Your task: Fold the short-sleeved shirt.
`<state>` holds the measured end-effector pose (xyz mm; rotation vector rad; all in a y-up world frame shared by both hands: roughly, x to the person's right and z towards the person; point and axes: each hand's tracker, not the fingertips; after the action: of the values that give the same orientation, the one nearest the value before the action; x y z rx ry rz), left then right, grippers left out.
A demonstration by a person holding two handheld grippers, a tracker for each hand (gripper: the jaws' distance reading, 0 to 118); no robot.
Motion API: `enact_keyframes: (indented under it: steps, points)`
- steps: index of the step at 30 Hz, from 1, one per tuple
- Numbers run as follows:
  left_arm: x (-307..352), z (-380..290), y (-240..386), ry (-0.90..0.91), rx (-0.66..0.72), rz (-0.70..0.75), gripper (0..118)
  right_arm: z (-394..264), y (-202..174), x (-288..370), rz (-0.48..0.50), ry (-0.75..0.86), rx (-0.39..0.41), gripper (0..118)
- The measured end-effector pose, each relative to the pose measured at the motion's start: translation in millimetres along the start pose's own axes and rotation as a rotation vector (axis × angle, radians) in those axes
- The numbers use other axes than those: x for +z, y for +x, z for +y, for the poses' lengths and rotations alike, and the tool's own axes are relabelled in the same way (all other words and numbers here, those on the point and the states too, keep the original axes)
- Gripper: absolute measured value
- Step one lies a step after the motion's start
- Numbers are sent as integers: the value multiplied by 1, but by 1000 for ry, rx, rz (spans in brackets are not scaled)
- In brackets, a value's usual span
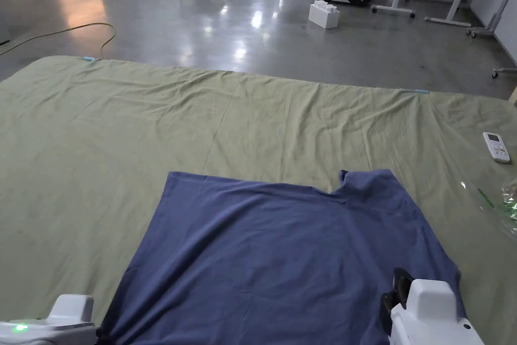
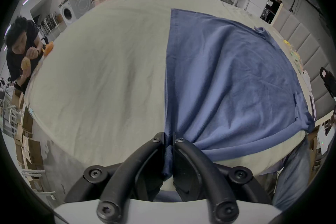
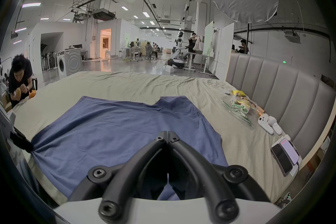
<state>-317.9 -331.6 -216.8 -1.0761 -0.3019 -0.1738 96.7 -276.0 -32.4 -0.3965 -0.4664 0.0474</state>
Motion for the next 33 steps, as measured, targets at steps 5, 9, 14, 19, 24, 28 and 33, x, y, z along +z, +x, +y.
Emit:
enact_keyframes:
  steps: [5,9,14,19,24,28,33]
  points:
    - [2,4,-1,6,2,-13,8,-7,25,7,-31,-70,2,0]
    - [2,0,2,7,-1,-12,8,-18,55,15,-49,-217,-14,0]
    - [-7,-4,1,0,5,-15,8,-43,88,22,-76,-434,15,22]
    - [-6,-3,1,-7,17,-19,8,-76,106,20,-83,-611,-17,65]
    - [-7,-4,1,-7,19,-20,8,-108,100,10,-46,-736,-50,65]
    - [-9,-4,1,-8,22,-19,8,-111,100,5,-48,-712,-90,51]
    - [-10,-5,2,-8,26,-20,8,-106,98,5,-6,-710,-62,7]
